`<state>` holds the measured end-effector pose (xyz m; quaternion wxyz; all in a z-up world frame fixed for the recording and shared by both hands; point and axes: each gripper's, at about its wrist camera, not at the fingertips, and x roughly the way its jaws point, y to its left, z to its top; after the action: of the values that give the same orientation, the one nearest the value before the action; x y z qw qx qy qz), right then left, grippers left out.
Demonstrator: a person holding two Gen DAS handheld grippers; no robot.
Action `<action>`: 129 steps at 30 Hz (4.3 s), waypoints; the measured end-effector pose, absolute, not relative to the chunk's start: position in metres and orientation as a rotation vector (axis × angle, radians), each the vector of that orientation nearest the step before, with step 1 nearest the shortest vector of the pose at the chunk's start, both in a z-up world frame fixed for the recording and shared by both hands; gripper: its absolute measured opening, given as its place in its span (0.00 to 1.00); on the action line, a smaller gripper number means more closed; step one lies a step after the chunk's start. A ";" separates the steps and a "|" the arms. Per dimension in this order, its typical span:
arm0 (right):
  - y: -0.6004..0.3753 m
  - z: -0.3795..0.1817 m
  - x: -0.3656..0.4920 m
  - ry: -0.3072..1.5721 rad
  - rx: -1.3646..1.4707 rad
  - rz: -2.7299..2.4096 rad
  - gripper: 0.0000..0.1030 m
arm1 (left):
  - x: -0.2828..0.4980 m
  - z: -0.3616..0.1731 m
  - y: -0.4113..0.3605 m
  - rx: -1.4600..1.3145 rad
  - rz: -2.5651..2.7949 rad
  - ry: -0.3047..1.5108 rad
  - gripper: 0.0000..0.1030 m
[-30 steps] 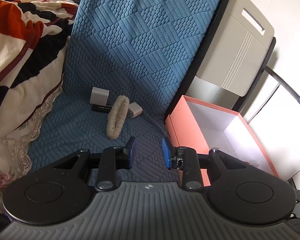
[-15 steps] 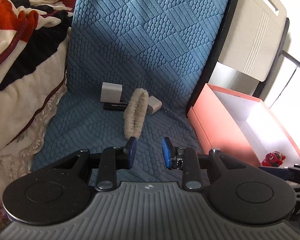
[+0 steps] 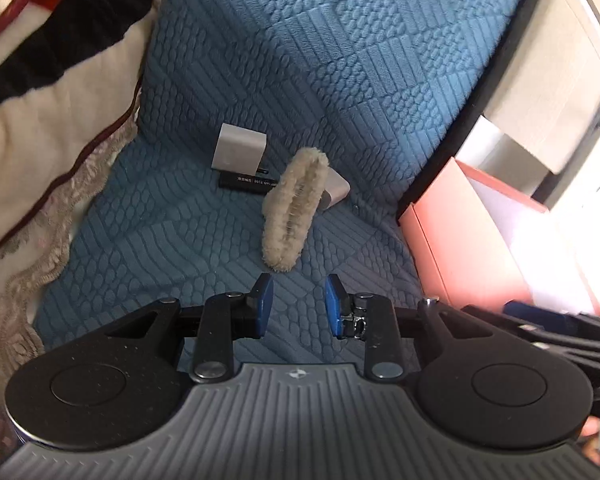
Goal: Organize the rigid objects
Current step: 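Move the left tool toward the fluffy white brush while the right approaches a white charger plug, then close the left tool on the fluffy brush while the right tool grasps the white charger plug, then lift the brush with the left tool while the right carries the plug toward the pink box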
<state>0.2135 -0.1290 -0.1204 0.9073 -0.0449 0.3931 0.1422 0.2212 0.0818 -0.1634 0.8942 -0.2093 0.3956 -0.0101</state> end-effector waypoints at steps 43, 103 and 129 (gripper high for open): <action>-0.073 -0.184 0.399 0.869 -0.044 0.394 0.59 | 0.342 -0.209 0.102 -0.467 -0.111 0.904 0.43; -0.090 -0.209 0.407 0.959 -0.166 0.395 0.48 | 0.392 -0.254 0.089 -0.535 -0.027 0.899 0.41; -0.086 -0.201 0.404 0.956 -0.127 0.405 0.50 | 0.359 -0.209 0.114 -0.536 -0.031 0.854 0.40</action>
<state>0.4035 -0.0864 -0.2005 0.8664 -0.0608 0.4564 0.1933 0.3586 0.1142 -0.2095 0.8755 -0.2566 0.4093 -0.0148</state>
